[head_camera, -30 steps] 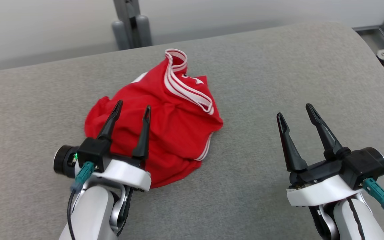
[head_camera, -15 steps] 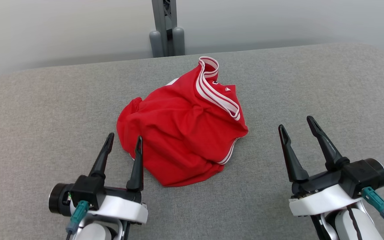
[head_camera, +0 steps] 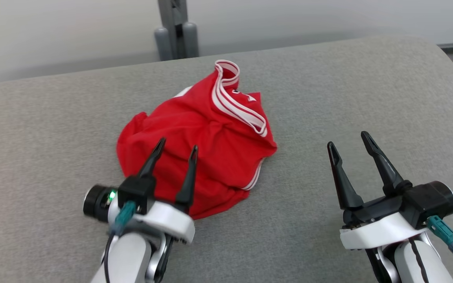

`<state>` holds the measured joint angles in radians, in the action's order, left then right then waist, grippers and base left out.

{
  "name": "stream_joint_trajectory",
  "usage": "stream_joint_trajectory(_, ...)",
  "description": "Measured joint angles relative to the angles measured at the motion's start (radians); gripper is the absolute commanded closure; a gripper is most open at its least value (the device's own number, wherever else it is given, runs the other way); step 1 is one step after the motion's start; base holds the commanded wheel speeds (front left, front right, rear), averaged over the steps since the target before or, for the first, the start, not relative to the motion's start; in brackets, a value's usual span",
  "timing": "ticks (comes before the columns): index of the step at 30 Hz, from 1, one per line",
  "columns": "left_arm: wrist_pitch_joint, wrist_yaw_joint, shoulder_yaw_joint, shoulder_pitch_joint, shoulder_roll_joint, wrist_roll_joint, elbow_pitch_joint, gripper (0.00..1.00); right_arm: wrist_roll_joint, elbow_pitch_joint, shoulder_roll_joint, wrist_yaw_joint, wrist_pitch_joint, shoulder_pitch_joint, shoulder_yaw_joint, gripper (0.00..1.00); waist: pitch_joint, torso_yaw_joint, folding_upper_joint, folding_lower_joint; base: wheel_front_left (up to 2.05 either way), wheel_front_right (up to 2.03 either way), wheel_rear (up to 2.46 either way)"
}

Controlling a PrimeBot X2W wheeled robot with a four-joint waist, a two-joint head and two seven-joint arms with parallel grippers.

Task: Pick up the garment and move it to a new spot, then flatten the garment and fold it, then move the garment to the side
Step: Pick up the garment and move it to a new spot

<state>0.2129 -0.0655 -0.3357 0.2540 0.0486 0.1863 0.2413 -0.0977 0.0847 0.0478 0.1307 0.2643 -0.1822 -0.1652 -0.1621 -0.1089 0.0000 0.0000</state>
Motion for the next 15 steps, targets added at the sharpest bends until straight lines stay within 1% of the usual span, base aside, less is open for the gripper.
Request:
stream_joint_trajectory(7,-0.098,-0.002,-0.041,0.196,0.000,0.009,0.079,0.00,-0.009,-0.003,0.000,0.000,0.000,-0.016,0.002,0.00,-0.038,-0.068,0.0000,0.0000,0.00,0.00,0.00)
stream_joint_trajectory(11,-0.166,-0.024,-0.050,0.274,0.002,-0.018,0.128,0.00,-0.016,-0.002,0.000,0.000,0.000,-0.024,-0.003,0.00,-0.054,-0.106,0.0000,0.0000,0.00,0.00,0.00)
stream_joint_trajectory(15,-0.262,-0.046,-0.050,0.307,0.008,-0.021,0.190,0.00,-0.022,-0.001,0.000,0.000,0.000,-0.024,-0.005,0.00,-0.066,-0.138,0.0000,0.0000,0.00,0.00,0.00)
